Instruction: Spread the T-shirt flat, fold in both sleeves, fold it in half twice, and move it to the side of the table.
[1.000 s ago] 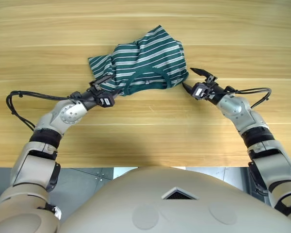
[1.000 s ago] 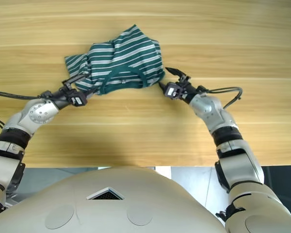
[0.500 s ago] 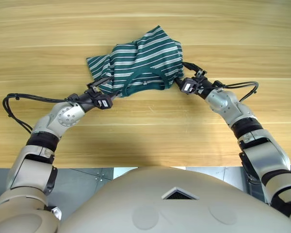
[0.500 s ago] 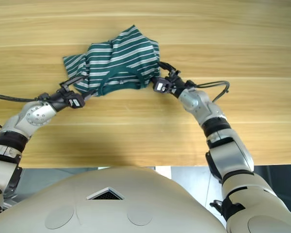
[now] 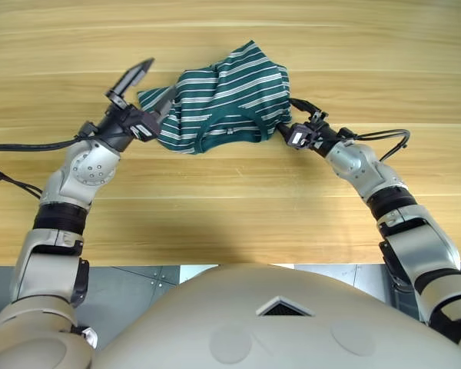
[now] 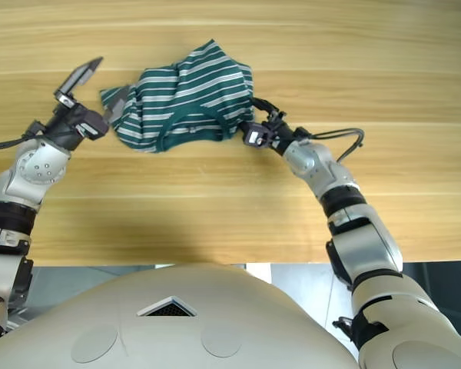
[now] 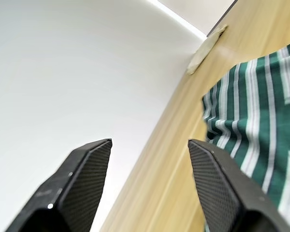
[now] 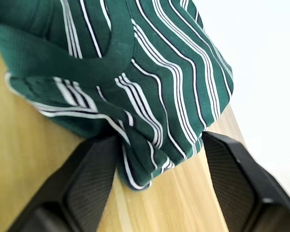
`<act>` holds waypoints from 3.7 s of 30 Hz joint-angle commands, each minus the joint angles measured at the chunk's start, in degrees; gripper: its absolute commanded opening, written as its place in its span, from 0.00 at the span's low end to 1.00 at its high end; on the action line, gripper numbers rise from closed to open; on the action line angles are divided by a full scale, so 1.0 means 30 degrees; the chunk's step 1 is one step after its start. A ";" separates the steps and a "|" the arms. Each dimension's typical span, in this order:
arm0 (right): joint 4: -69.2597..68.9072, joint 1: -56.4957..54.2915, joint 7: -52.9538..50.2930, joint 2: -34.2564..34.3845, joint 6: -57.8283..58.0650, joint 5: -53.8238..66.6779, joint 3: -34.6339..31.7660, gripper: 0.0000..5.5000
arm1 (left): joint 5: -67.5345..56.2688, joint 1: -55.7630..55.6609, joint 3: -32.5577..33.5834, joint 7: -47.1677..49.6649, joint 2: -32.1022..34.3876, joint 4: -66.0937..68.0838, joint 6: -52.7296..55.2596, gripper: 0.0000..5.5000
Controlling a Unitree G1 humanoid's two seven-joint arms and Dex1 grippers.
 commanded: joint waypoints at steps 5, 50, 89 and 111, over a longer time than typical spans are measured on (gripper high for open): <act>0.0969 0.1322 0.0908 -0.0025 0.0641 -0.0709 0.0852 0.56 | -0.0526 0.1627 -0.1616 -0.3872 0.0892 -0.0794 -0.0460 0.53; 0.0896 0.1262 0.0639 0.0144 0.1036 -0.0761 0.0919 0.31 | 0.5994 0.0306 -0.4507 -0.3392 0.2316 0.1959 0.2588 0.09; -0.4290 -0.5406 -0.1820 -0.4705 -0.1446 0.3287 -0.7131 0.00 | 0.5009 -1.0670 0.2001 0.8437 0.2384 0.0536 0.0321 0.00; -2.3495 1.5421 2.2888 -1.2181 -0.5927 2.9164 -1.5478 0.00 | -1.8670 0.6939 0.0914 -0.4930 1.8724 -1.2326 -1.3553 0.00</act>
